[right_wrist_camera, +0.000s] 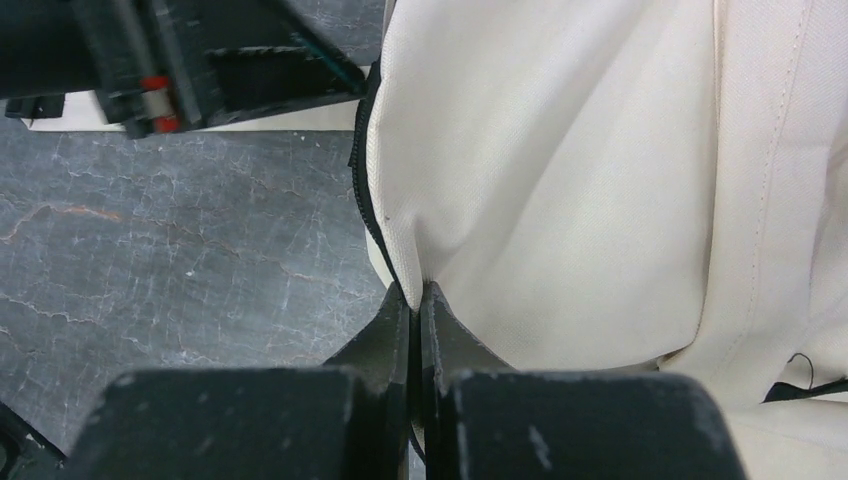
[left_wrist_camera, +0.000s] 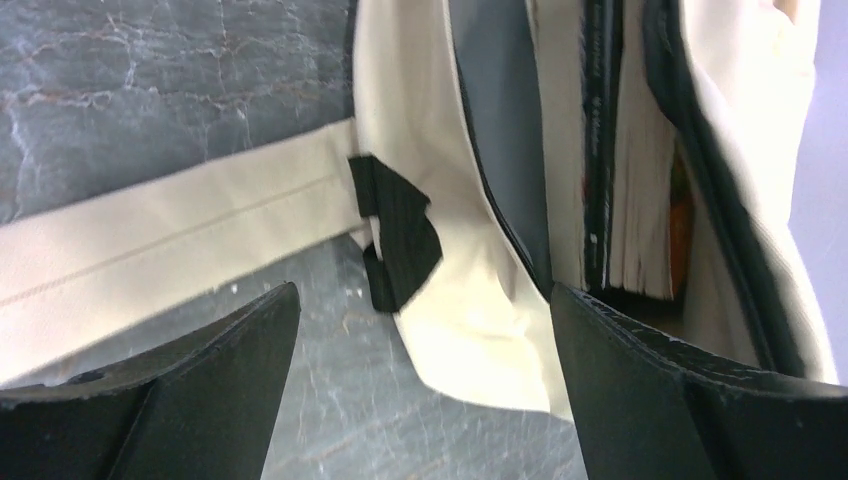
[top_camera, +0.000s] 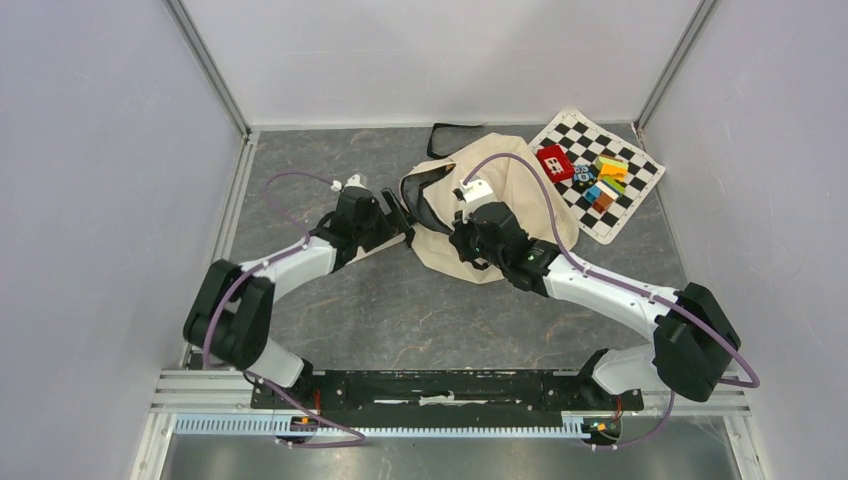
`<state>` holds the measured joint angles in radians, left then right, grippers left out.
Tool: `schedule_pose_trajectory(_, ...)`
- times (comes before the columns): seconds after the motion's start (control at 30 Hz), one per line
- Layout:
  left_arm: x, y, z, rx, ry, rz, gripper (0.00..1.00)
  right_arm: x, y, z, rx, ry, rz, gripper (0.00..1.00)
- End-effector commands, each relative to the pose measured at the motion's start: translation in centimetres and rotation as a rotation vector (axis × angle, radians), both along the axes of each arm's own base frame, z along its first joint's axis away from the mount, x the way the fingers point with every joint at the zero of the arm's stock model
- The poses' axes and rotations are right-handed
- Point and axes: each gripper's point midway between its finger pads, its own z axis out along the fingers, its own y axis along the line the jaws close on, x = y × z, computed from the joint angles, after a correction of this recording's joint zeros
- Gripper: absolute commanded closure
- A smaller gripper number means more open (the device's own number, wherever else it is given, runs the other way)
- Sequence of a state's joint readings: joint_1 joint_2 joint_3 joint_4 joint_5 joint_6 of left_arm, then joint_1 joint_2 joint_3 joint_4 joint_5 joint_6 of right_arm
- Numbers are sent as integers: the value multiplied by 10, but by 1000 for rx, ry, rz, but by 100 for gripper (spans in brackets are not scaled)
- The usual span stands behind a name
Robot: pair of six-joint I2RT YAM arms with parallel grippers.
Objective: Pack the student bag
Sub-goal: Place the book in the student bag.
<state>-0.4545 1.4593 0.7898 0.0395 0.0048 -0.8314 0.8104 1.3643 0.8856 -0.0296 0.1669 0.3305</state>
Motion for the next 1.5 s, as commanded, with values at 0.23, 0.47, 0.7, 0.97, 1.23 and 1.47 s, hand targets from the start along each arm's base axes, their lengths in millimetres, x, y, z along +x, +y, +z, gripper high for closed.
schedule_pose_trajectory(0.23,76,-37,-3,-153,-16,-14,0,-9,8,8,47,8,28,100)
schedule_pose_trajectory(0.47,77,-48,-21,-145,-2,-98,56,-4,12,10,27,4,31,100)
schedule_pose_trajectory(0.7,33,-37,8,-114,-109,-178,98,6,13,19,9,-34,21,100)
schedule_pose_trajectory(0.97,-22,-29,28,-140,-125,-265,98,10,24,-4,-28,8,51,100)
schedule_pose_trajectory(1.23,-58,-10,21,-159,-57,-202,98,-6,41,-62,-88,99,131,100)
schedule_pose_trajectory(1.47,-89,50,17,-11,-20,13,84,-35,44,-59,-90,137,202,82)
